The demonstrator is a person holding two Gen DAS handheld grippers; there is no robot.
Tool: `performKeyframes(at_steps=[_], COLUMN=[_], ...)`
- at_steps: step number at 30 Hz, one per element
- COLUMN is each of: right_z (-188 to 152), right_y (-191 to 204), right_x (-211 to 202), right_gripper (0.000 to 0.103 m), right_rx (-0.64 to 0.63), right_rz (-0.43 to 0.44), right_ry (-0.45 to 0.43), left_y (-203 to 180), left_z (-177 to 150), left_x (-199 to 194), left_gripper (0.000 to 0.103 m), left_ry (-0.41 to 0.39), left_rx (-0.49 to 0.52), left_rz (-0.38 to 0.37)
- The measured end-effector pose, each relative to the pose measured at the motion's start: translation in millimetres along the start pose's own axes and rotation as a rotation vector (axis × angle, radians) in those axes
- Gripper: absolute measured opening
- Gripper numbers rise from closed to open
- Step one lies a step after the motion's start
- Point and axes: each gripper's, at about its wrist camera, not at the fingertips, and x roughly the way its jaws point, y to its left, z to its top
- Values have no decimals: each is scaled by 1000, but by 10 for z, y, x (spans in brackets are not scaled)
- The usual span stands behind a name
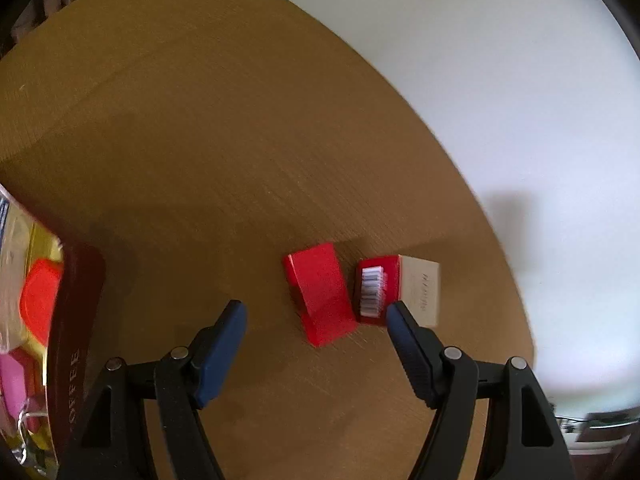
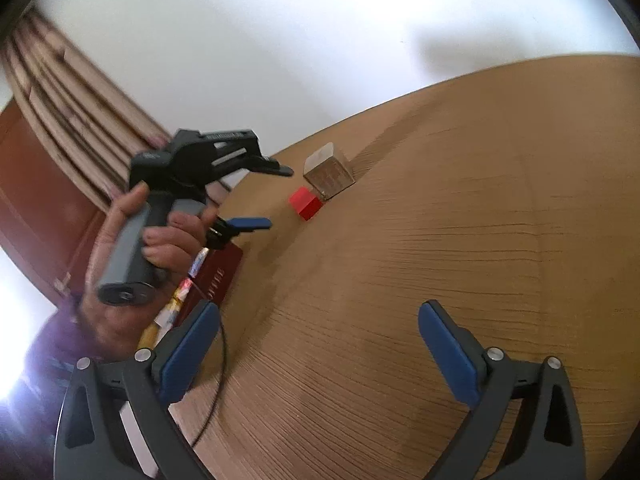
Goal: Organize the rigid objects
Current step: 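Reach the left gripper to the red case and close on it, then lift the red case with left while right reaches toward the beige box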
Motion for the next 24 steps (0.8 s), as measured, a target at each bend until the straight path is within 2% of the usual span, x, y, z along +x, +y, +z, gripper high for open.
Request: performKeyframes(at_steps=[4,8,14,17,18,20,22,24], right_z=[4,0,-55,-99,-107,-101,-101,-98], right_y=[-153,-201,27,164,189,215,182,120], right_x=[-74,-119,-79,-43,-38,-18,-20,-24], right_gripper=[100,100,100,100,100,100,100,100], right_rx=[81,103,4,-63,-73,-75,-57,-27], right_rz=[26,34,-8,-39,-42,-54,-52,-47], right_ry=[-34,-56,-57,-52,-50,-52,-53,-59], left_y=[-68,-167,-246,-367,-391,-421,-429,-402], left_z=[-5,11,-18,-108,-145,-254,-362,-466], left_x=[121,240,282,328,330,314,286,241], left_gripper=[74,74,74,74,72,58,31,30], left_ry=[2,-5,-24,-39,-47,-81,-114,-133], left_rx=[15,35,77,136,161,215,255,286], left_rz=[64,118,164,194,208,246,285,271])
